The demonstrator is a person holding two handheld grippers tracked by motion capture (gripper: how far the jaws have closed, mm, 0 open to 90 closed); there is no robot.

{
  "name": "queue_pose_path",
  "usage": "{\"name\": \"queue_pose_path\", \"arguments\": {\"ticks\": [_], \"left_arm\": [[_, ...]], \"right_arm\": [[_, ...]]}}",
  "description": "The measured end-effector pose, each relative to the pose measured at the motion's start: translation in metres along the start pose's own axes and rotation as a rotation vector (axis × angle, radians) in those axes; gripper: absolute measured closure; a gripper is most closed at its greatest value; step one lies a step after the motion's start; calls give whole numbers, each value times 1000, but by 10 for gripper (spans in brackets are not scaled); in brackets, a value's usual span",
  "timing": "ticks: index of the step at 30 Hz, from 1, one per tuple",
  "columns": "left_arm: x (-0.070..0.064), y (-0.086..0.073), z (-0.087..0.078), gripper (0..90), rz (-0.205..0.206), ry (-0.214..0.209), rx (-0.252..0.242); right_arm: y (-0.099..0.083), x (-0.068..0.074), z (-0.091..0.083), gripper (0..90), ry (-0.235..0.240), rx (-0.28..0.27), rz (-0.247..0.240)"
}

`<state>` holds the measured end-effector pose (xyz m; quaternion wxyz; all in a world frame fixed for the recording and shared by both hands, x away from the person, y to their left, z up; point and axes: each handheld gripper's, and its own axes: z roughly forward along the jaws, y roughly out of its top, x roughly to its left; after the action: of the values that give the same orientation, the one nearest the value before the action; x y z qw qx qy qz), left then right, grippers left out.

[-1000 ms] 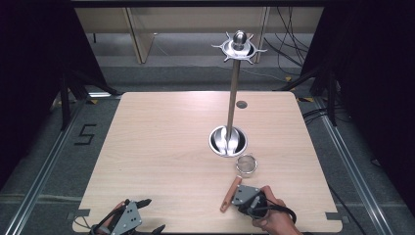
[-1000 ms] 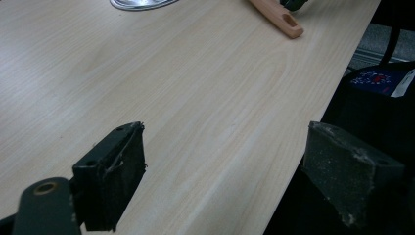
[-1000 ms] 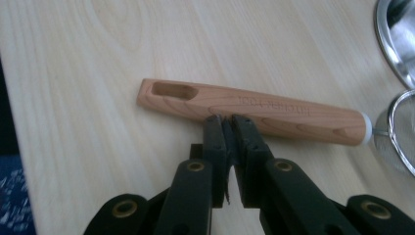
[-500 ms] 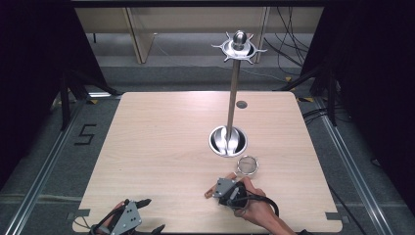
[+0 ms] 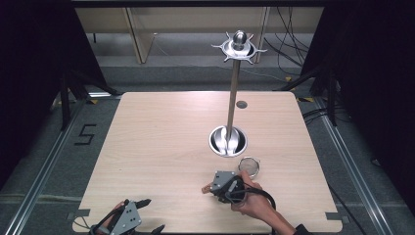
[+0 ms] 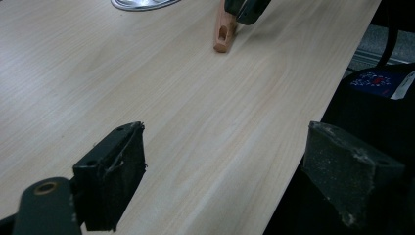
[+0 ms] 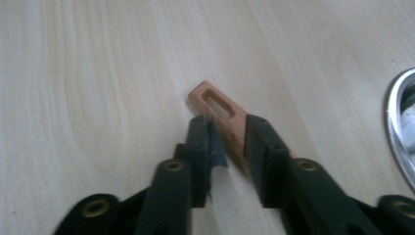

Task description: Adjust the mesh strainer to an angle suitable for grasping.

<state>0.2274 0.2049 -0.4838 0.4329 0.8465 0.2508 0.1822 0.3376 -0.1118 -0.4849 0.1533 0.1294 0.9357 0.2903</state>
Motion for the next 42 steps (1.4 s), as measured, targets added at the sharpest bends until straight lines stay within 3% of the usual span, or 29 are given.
{"name": "queue_pose_path", "arguments": {"ticks": [4,5,6,8,10,11,13,14,16,18,20,21,23,26,27,31,33,35,38,39,40,41,42], "left_arm": [[0,0,0,151,-3,-2,-3],[0,0,0,151,-3,-2,-2],[0,0,0,150,-2,-1,-2],[0,0,0,151,-4,-2,-3],[1,0,0,151,8,7,-1],[1,0,0,151,3,7,-5],[1,0,0,151,-2,7,-13],[2,0,0,150,9,10,-4],[0,0,1,150,-12,4,-20],[1,0,1,151,-3,6,-13],[1,0,-1,151,8,7,2],[-1,0,1,151,-19,4,-28],[0,0,-1,151,-4,-1,-3],[0,0,1,151,-7,6,-17],[2,0,0,151,11,12,-3],[-1,0,1,151,-17,6,-28],[1,0,0,151,12,12,-2],[0,0,0,151,-4,3,-12],[1,0,0,151,6,4,-2],[2,0,0,151,30,1,-1],[1,0,0,151,9,2,1],[1,0,-1,151,17,9,5],[1,0,-1,151,16,8,4]], "right_arm": [[-4,-13,-5,553,-24,-45,11],[-5,-13,-8,522,-58,-55,44],[-6,-17,-9,485,-62,-63,40],[-8,-24,-8,412,-50,-47,43],[-9,-28,-6,399,-37,-46,35],[-9,-27,-6,386,-38,-34,79],[-11,-33,-3,331,-2,-16,93],[-12,-35,-1,317,9,-6,94],[-14,-40,2,309,3,4,70],[-16,-39,5,308,26,31,127],[-17,-43,8,336,29,30,74],[-18,-44,8,367,43,39,55],[-18,-46,10,380,64,45,44],[-17,-46,11,402,92,94,47],[-17,-49,12,414,97,86,17],[-18,-50,9,501,105,105,25],[-18,-51,9,549,110,105,20],[-18,-51,8,572,117,113,16],[-17,-49,6,606,128,139,34],[-16,-49,7,616,137,146,35],[-15,-51,7,627,133,145,3],[-14,-49,6,647,143,164,25],[-14,-49,6,669,145,168,14]]}}
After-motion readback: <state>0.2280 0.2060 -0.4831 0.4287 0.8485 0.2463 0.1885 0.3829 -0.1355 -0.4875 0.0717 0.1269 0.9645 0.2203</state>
